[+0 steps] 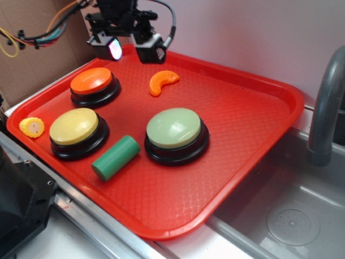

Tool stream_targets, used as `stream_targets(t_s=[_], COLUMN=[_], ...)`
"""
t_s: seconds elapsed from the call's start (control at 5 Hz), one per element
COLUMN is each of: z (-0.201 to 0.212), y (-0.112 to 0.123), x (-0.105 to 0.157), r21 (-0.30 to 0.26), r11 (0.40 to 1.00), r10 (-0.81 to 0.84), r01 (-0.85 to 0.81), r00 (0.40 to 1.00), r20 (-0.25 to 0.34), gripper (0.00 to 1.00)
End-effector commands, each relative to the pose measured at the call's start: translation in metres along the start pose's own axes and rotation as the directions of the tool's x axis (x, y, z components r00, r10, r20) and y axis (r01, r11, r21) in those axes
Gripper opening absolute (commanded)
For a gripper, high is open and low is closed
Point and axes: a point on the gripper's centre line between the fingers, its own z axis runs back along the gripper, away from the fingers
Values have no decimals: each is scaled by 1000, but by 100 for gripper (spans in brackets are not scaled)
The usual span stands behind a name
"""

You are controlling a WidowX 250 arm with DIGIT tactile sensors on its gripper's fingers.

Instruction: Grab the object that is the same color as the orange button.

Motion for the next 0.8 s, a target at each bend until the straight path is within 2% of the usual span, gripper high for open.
stream_targets(t_s=[0.0,0.4,0.6], z=[-21,-43,-50], y=[5,12,11], x=[37,52,52], r21=[-24,-62,-84], r11=[998,993,993], r10=[65,105,95], r01=[-62,-99,-88], r00=[992,989,992], r20=[105,107,89], gripper=[100,100,100])
